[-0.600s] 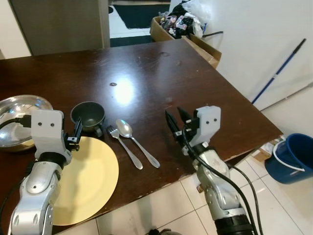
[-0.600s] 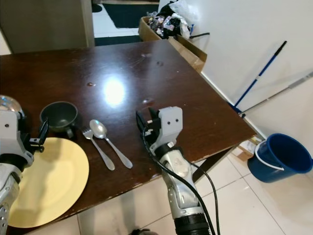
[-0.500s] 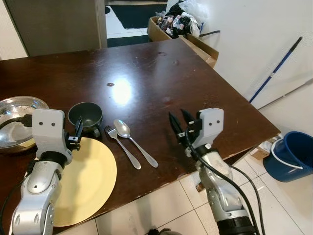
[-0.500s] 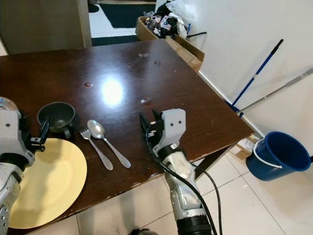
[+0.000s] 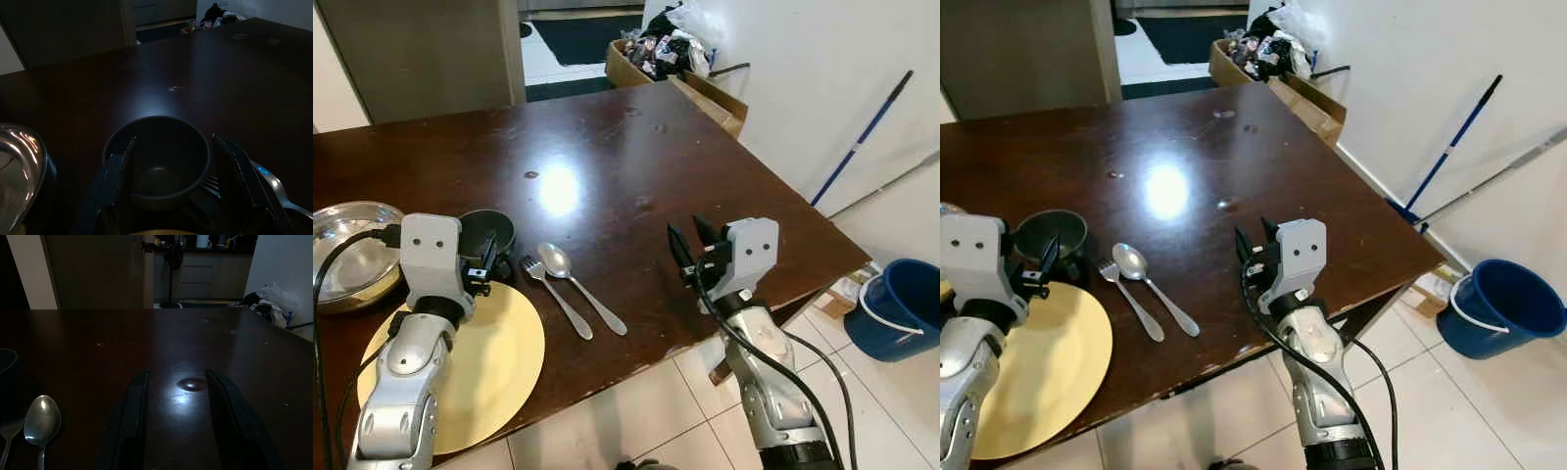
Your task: Setting the table
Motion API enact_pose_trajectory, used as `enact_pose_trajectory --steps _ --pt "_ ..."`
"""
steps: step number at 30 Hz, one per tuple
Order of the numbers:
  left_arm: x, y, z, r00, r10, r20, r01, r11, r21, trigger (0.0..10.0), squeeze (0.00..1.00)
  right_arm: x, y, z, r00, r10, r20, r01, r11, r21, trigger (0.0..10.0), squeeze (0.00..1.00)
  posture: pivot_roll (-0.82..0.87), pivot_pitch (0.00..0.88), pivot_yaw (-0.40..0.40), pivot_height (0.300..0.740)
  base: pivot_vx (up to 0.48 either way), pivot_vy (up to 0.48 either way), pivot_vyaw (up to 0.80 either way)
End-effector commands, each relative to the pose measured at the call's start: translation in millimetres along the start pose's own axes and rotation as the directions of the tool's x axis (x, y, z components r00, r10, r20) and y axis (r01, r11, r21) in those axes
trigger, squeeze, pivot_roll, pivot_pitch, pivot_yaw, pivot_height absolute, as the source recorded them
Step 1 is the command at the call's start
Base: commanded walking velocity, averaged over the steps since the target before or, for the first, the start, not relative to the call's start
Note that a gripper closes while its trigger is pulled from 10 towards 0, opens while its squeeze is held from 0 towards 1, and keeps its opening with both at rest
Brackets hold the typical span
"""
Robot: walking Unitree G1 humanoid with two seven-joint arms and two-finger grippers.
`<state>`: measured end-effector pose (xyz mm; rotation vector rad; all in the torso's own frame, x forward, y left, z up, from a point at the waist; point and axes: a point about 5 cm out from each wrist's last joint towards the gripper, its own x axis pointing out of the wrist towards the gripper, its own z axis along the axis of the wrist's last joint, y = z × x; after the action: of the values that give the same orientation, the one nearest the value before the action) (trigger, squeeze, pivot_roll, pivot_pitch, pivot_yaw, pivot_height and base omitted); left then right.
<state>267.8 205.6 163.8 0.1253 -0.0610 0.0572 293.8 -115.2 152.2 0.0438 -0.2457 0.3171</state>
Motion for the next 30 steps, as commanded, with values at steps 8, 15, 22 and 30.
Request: enact_pose_trajectory --steps 8,15,22,30 --pt "-3.6 -1.5 -8 1.000 0.012 -0.019 -0.012 1.000 -0.014 10.0 0.00 2.1 6.3 -3 1.000 0.025 -0.019 -0.023 0.998 0.059 10.0 0.00 -0.03 0.000 -0.030 0.740 0.000 0.000 0.00" --pt "-8.4 0.3 -10 0.999 0.022 -0.029 -0.023 1.000 -0.011 10.0 0.00 2.8 7.9 -4 0.999 0.034 -0.032 -0.031 0.997 0.073 10.0 0.00 -0.02 0.008 -0.040 0.740 0.000 0.000 0.00" --pt "-10.7 -0.4 -10 0.999 0.009 -0.040 -0.009 1.000 -0.011 10.0 0.00 1.3 7.6 -6 0.999 0.023 -0.041 -0.018 0.992 0.124 10.0 0.00 -0.02 0.017 -0.035 0.740 0.000 0.000 0.00" --pt "-10.9 -0.2 -10 0.999 0.012 -0.041 -0.013 1.000 -0.015 10.0 0.00 -0.1 8.8 -7 0.998 0.029 -0.050 -0.022 0.992 0.124 10.0 0.00 -0.02 0.023 -0.035 0.740 0.000 0.000 0.00"
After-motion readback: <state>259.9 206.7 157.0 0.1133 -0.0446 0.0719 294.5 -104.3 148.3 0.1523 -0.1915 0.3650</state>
